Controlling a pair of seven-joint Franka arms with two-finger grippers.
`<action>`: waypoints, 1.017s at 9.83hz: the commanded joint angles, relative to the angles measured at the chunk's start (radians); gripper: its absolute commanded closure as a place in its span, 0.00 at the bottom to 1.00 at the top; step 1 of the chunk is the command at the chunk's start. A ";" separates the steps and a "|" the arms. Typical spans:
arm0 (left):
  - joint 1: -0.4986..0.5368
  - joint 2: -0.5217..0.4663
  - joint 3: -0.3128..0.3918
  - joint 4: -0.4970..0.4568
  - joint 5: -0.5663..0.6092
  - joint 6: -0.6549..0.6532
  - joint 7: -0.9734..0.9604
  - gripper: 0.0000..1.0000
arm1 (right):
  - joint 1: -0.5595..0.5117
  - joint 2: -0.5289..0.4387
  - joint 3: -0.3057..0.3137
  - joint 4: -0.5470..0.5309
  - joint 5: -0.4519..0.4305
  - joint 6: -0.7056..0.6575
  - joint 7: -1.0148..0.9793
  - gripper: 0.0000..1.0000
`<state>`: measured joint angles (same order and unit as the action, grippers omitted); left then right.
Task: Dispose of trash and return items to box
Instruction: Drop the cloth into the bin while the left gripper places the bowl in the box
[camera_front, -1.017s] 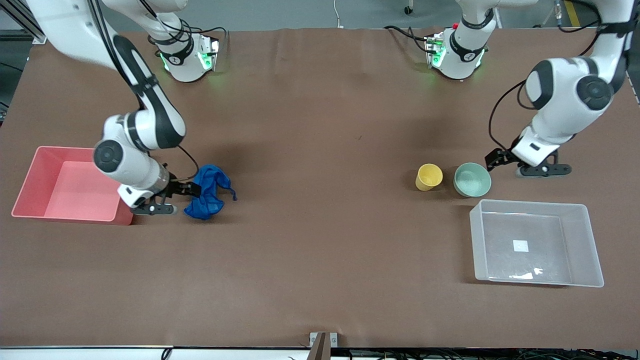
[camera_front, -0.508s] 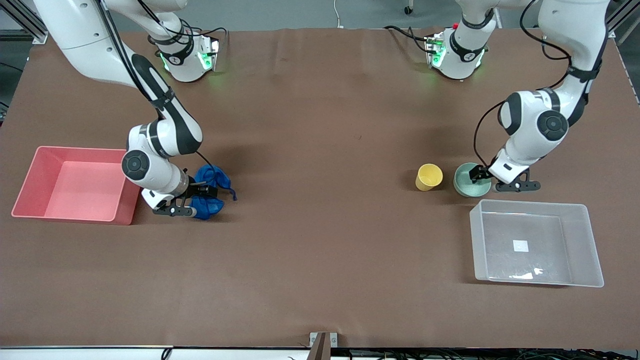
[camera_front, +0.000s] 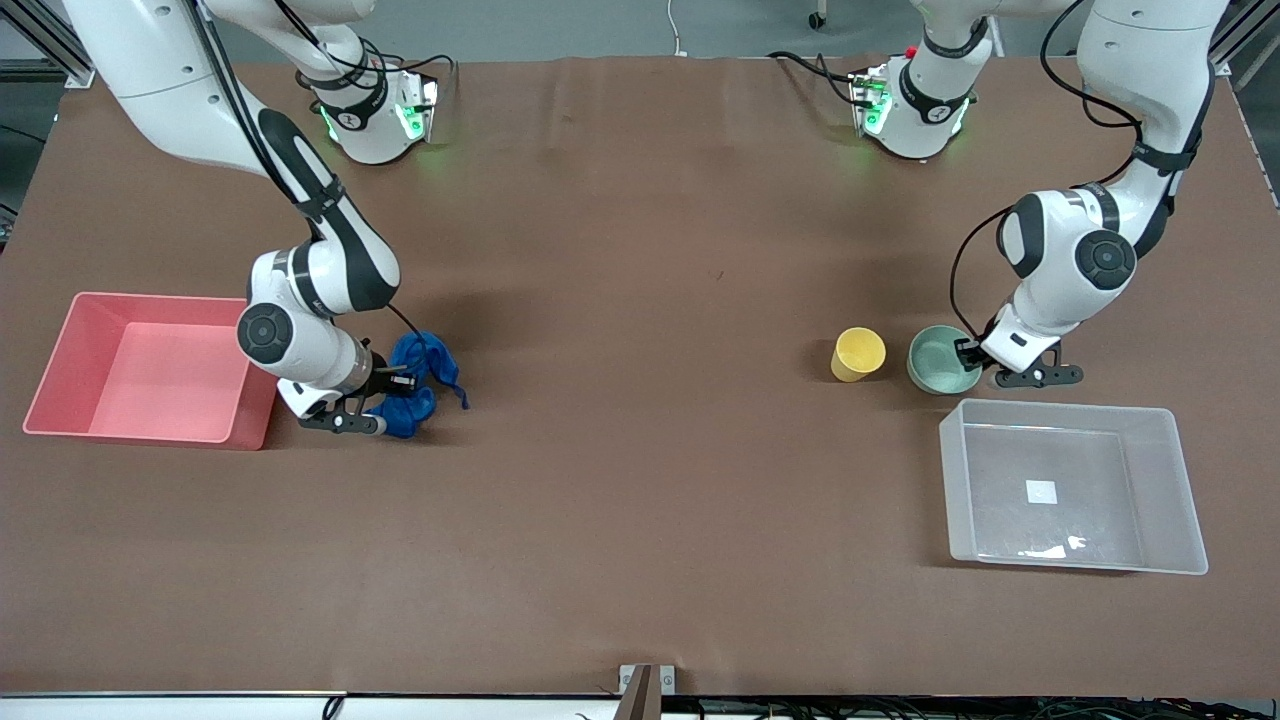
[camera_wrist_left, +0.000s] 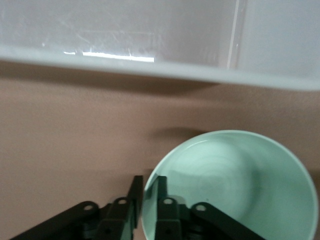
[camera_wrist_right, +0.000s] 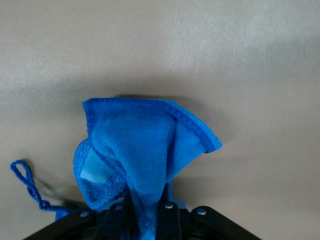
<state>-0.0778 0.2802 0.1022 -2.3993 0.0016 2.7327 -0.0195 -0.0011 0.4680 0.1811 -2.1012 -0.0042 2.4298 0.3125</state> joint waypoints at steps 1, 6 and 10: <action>0.000 -0.094 -0.007 -0.012 0.020 -0.057 0.007 1.00 | -0.013 -0.093 0.047 0.085 -0.007 -0.247 0.092 0.99; 0.003 -0.247 -0.003 0.170 0.011 -0.419 0.015 1.00 | -0.069 -0.259 -0.189 0.348 -0.022 -0.742 -0.205 0.99; 0.013 0.103 0.054 0.617 -0.014 -0.476 0.103 1.00 | -0.079 -0.232 -0.434 0.268 -0.108 -0.499 -0.551 0.99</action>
<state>-0.0728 0.2166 0.1236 -1.9498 0.0014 2.3075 0.0210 -0.0896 0.2257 -0.2096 -1.7970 -0.0869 1.8556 -0.1656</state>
